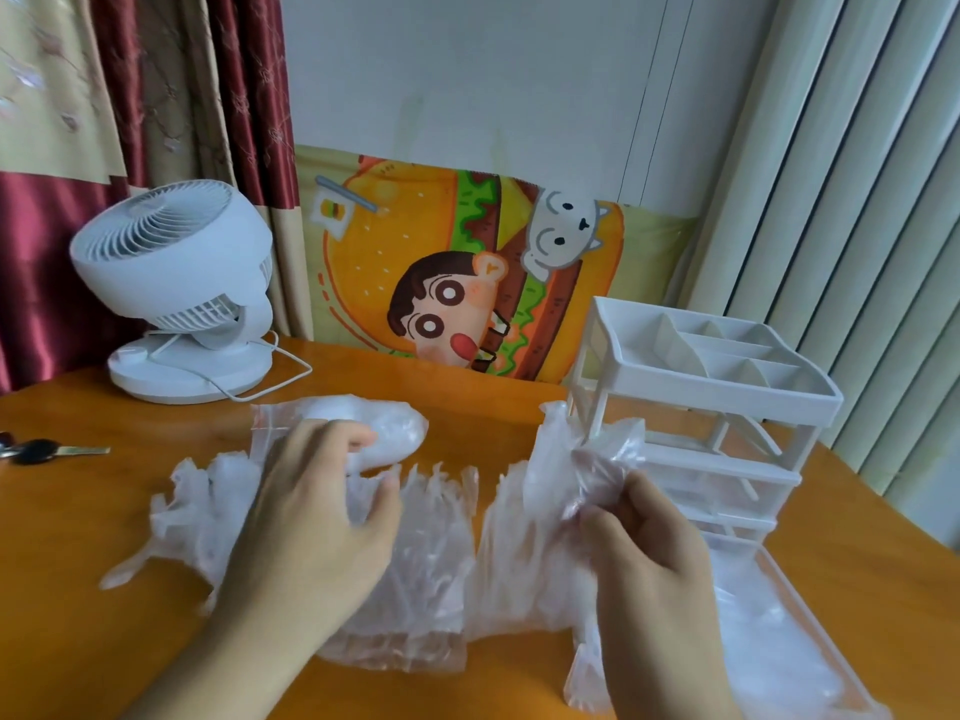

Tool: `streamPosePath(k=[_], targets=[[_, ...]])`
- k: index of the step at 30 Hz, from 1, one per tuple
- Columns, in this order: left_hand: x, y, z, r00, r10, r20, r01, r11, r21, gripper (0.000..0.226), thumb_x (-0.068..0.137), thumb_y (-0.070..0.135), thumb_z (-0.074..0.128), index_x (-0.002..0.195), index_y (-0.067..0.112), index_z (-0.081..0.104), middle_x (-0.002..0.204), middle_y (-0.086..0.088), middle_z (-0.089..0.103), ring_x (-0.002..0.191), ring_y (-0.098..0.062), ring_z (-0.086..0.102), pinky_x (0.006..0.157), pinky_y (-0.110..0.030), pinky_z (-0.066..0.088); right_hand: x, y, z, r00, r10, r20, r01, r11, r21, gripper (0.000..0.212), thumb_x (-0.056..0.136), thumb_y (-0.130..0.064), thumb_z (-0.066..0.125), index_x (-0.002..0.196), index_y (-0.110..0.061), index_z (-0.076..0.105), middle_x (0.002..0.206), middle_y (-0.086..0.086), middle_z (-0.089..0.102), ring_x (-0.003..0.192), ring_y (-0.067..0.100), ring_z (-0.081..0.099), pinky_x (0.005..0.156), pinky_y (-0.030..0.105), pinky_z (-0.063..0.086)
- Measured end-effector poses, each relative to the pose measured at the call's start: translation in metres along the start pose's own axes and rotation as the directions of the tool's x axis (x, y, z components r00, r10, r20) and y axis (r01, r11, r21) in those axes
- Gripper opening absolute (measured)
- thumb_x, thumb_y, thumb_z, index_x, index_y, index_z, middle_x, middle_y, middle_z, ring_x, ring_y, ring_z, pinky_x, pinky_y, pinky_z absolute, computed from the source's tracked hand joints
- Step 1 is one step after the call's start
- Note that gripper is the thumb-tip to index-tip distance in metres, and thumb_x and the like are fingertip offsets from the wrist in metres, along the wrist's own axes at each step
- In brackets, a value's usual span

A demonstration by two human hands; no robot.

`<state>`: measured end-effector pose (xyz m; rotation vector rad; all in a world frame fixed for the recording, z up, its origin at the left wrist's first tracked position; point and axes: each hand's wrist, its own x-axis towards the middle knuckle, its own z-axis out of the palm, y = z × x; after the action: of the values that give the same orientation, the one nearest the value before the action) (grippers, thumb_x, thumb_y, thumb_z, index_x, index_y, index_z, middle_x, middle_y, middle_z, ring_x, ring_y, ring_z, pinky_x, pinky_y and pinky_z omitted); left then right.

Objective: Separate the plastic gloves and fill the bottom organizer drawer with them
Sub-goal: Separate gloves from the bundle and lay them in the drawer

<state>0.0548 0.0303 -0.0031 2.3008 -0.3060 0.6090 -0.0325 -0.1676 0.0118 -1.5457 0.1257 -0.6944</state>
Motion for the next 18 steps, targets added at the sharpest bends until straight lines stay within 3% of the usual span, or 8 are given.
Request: streamPosePath(k=[2,3,4,6,9,12,15,18], targets=[[-0.004,0.017,-0.008,0.962,-0.109,0.251,0.189,0.928,-0.321,0.034,0.091,0.056,0.064,0.095,0.024,0.073,0.088,0.011,0.072,0.084,-0.005,0.068,0.07,-0.02,0.053,0.002,-0.005,0.002,0.999,0.042,0.014,-0.044,0.977,0.206,0.037,0.096,0.015,0.053,0.099,-0.009,0.081,0.078,0.012,0.072,0.068,0.012,0.065,0.058,0.015,0.052],[-0.003,0.027,-0.008,0.862,-0.163,0.481,0.402,0.797,-0.451,0.044,0.091,0.061,0.059,0.088,0.021,0.078,0.084,0.006,0.077,0.078,-0.008,0.073,0.067,-0.028,0.059,0.002,-0.007,0.004,0.997,0.071,0.037,-0.079,0.944,0.321,0.043,0.096,0.017,0.05,0.105,-0.01,0.082,0.082,0.013,0.074,0.069,0.014,0.069,0.058,0.017,0.054],[-0.009,0.036,-0.011,0.734,-0.101,0.671,0.586,0.593,-0.552,0.048,0.094,0.059,0.055,0.09,0.02,0.082,0.089,0.0,0.08,0.082,-0.013,0.076,0.065,-0.034,0.06,0.002,-0.007,0.003,0.994,0.089,0.06,-0.106,0.905,0.412,0.047,0.095,0.019,0.047,0.108,-0.009,0.082,0.083,0.014,0.075,0.07,0.015,0.071,0.058,0.018,0.056],[-0.016,0.034,-0.003,0.742,0.016,0.671,0.644,0.264,-0.718,0.046,0.105,0.043,0.048,0.124,0.01,0.074,0.131,-0.01,0.071,0.123,-0.018,0.066,0.078,-0.039,0.054,0.002,-0.006,0.006,0.987,0.096,0.13,-0.149,0.859,0.49,0.048,0.094,0.02,0.044,0.111,-0.007,0.08,0.092,0.018,0.077,0.078,0.023,0.076,0.063,0.022,0.061],[-0.014,0.031,0.009,0.76,0.014,0.65,0.614,0.316,-0.724,0.034,0.094,0.033,0.069,0.123,0.017,0.076,0.128,-0.006,0.073,0.127,-0.026,0.065,0.115,-0.048,0.042,0.001,0.005,0.008,0.979,0.103,0.178,-0.168,0.901,0.399,0.047,0.094,0.019,0.047,0.111,-0.009,0.08,0.094,0.021,0.077,0.085,0.029,0.076,0.07,0.028,0.063],[-0.012,0.014,0.014,0.858,-0.098,0.505,0.501,0.376,-0.779,0.019,0.093,0.025,0.073,0.111,0.021,0.078,0.107,-0.011,0.079,0.105,-0.028,0.075,0.108,-0.059,0.048,0.003,0.015,0.008,0.978,0.166,0.123,-0.194,0.942,0.275,0.023,0.09,-0.001,0.07,0.106,-0.014,0.079,0.091,0.017,0.076,0.079,0.026,0.073,0.069,0.033,0.055],[-0.009,0.016,0.009,0.919,-0.068,0.389,0.375,0.461,-0.804,0.018,0.094,0.021,0.071,0.111,0.024,0.075,0.103,-0.011,0.08,0.1,-0.028,0.077,0.102,-0.057,0.053,0.002,0.014,0.008,0.956,0.253,0.15,-0.269,0.958,0.103,0.044,0.071,-0.039,0.094,0.107,-0.017,0.08,0.09,0.009,0.077,0.08,0.022,0.073,0.071,0.032,0.052],[-0.01,0.015,0.009,0.929,-0.03,0.369,0.331,0.511,-0.793,0.013,0.095,0.023,0.071,0.104,0.03,0.075,0.098,-0.01,0.08,0.096,-0.026,0.077,0.095,-0.046,0.059,-0.002,0.01,0.012,0.962,0.229,0.147,-0.228,0.973,-0.018,0.005,0.08,-0.023,0.085,0.078,-0.019,0.083,0.071,0.008,0.076,0.066,0.024,0.075,0.065,0.033,0.058]])
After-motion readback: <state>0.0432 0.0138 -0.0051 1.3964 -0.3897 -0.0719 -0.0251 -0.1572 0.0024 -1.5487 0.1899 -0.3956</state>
